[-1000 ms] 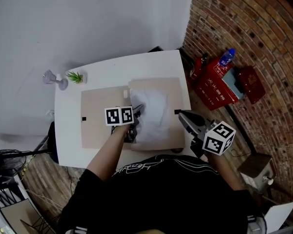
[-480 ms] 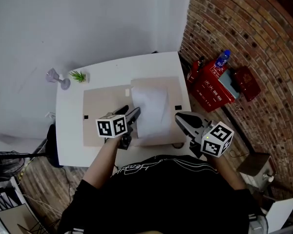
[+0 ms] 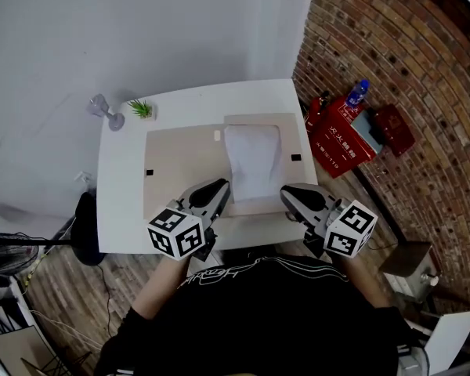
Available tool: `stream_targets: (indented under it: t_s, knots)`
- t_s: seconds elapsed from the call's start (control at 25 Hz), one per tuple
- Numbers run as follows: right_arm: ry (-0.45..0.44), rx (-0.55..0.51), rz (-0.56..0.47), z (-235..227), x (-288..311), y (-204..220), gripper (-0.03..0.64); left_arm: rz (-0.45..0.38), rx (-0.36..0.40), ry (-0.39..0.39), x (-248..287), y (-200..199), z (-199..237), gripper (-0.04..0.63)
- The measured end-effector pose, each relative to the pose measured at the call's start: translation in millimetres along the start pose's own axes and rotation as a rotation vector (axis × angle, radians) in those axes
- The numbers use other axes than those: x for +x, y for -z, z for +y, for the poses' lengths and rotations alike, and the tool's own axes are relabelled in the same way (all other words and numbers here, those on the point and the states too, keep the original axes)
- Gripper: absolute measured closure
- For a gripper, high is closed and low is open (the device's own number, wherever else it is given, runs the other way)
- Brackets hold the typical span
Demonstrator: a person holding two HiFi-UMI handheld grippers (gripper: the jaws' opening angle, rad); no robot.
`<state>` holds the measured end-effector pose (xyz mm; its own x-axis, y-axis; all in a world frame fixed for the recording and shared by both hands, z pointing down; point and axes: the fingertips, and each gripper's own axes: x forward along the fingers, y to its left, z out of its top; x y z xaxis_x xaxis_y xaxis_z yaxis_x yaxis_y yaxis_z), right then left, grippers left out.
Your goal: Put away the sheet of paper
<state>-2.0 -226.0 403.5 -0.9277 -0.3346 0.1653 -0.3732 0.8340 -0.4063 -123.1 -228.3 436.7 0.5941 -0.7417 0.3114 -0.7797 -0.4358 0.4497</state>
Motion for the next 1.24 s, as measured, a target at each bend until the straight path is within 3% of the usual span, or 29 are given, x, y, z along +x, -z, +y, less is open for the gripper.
stream_targets:
  t_s: [0.16, 0.4, 0.88, 1.24]
  knots:
    - [0.003, -0.028, 0.001, 21.4, -6.6, 2.5, 0.615, -0.052, 0.019, 0.099, -20.6, -7.1, -35.5, 0.548]
    - [0.025, -0.068, -0.012, 47.5, -17.8, 0.4, 0.615, -0.054, 0.067, 0.15, -40.0, -5.9, -62.6, 0.549]
    - [0.047, -0.063, -0.04, 65.0, -38.5, 1.8, 0.615, -0.039, 0.066, 0.159, -49.9, -1.9, -79.3, 0.549]
    - [0.029, -0.066, -0.034, 57.8, -28.7, 3.2, 0.615, -0.029, 0.049, 0.127, -44.5, 2.6, -64.0, 0.549]
